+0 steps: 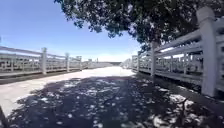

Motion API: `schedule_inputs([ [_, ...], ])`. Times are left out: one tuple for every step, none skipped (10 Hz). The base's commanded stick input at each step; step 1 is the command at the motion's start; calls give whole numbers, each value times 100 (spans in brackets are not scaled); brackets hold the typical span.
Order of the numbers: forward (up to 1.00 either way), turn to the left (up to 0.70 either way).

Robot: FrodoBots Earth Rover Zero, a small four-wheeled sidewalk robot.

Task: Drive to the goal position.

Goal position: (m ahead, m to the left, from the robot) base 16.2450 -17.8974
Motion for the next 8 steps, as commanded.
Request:
schedule_inputs([
  [70, 0],
  [70, 0],
  [70, 0],
  [70, 0],
  [70, 0],
  [70, 0],
  [70, 0],
  [70, 0],
])
